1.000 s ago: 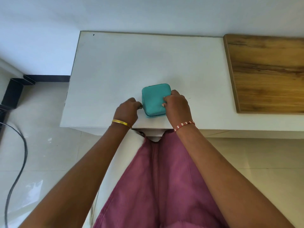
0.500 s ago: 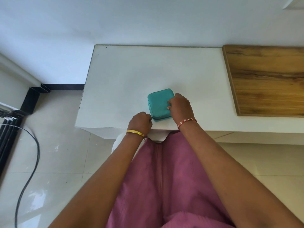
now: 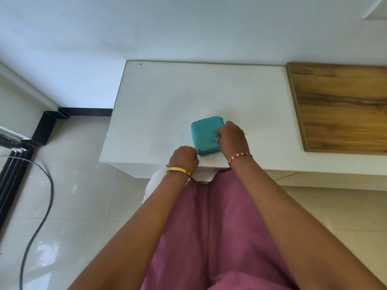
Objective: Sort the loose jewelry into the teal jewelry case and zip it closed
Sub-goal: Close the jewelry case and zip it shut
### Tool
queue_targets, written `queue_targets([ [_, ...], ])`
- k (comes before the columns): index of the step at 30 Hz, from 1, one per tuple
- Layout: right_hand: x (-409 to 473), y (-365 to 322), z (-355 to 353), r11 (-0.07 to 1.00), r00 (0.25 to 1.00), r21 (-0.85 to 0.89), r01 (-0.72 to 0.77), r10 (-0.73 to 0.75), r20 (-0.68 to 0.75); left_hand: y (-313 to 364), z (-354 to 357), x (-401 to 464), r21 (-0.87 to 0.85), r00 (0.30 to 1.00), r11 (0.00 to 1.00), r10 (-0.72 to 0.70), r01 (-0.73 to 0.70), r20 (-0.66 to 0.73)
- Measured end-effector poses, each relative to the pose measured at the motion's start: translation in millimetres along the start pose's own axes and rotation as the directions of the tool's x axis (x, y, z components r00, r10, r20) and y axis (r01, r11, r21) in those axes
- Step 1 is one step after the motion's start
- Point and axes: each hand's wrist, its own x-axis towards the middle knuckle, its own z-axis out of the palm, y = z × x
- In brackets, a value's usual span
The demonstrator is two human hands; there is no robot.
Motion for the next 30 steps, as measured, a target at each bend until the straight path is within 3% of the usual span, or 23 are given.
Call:
queue_targets([
  [12,1.4,0.1,0.0,1.0,1.0,0.002,0.002,-0.002,-0.001,7.3,7.8,-8.7,-0.034,0.998,0.998,-0.052,0.051,-0.045],
  [16,-0.9,-1.0,0.7,1.0,1.0,0.014,-0.004,0.005,-0.03,23.7,12.3,-13.7,-0.036,1.0,0.999,-0.003,0.002,-0.024],
  [23,1.1,4.0,-1.2,1.0,1.0,0.027,0.009,-0.009,-0.002,23.3,23.7,-10.5,-0.271,0.997,0.962,-0.059,0.042,-0.055],
  [26,0.4,13.8,-3.9,0.979,0.999,0.203,-0.02,0.026,-0.027,18.7,25.0,-11.3,-0.448,0.994,0.892,-0.097,0.062,-0.055],
  [30,-14.3,19.8,-11.2,0.777,0.965,0.622,-0.091,0.222,-0.136,15.0,28.1,-8.5,-0.707,0.976,0.679,-0.202,0.197,0.078],
])
